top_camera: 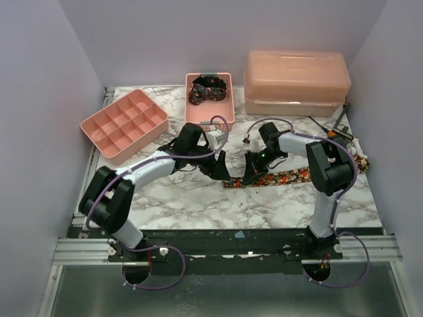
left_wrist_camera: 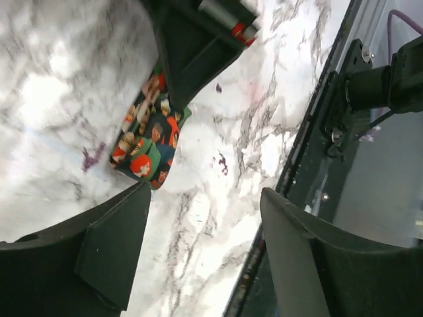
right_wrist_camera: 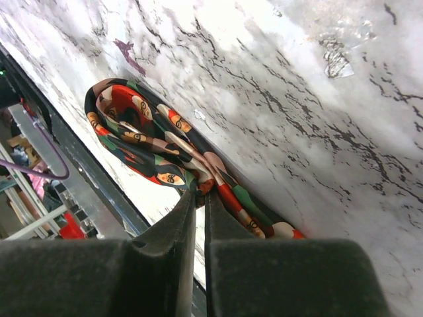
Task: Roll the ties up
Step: Roll the tie at the center of the board.
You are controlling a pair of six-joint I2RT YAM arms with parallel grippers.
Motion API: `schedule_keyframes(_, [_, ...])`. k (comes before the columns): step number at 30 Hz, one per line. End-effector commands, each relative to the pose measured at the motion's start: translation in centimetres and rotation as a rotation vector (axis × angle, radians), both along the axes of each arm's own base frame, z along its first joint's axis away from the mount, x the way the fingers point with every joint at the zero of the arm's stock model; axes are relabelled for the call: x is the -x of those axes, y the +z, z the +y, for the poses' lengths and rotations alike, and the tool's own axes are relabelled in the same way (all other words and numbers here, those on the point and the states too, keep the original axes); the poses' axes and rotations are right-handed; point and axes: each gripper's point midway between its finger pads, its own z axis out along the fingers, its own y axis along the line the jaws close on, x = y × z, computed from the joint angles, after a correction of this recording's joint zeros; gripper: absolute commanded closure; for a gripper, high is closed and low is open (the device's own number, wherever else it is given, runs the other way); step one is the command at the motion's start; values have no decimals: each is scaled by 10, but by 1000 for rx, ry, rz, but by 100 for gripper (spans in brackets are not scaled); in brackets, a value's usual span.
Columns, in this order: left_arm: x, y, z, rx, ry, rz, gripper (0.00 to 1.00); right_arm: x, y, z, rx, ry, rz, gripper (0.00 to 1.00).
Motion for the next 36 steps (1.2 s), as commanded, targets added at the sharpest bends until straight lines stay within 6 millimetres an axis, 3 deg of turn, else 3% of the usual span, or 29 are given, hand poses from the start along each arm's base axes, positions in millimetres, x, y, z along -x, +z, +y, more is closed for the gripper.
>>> schedule_keyframes(1, [-16, 24, 16, 0, -36, -434, 28, -1, -26, -14, 88, 38, -34, 91])
schedule_keyframes(6, [1, 34, 21, 28, -172, -709, 27, -1, -24, -13, 76, 56, -35, 94])
schedule_keyframes(11, [19, 22, 16, 13, -363, -896, 26, -2, -11, -9, 53, 79, -10, 97])
schedule_keyframes(18, [16, 4, -6, 28, -313, -889, 24, -4, -17, -12, 88, 116, -4, 99])
schedule_keyframes(27, [-4, -19, -32, 13, -318, -812, 22, -4, -6, -11, 67, 131, -24, 99])
schedule_keyframes(36, [-12, -59, -37, -74, -403, -762, 22, -7, -7, -6, 49, 122, -18, 99])
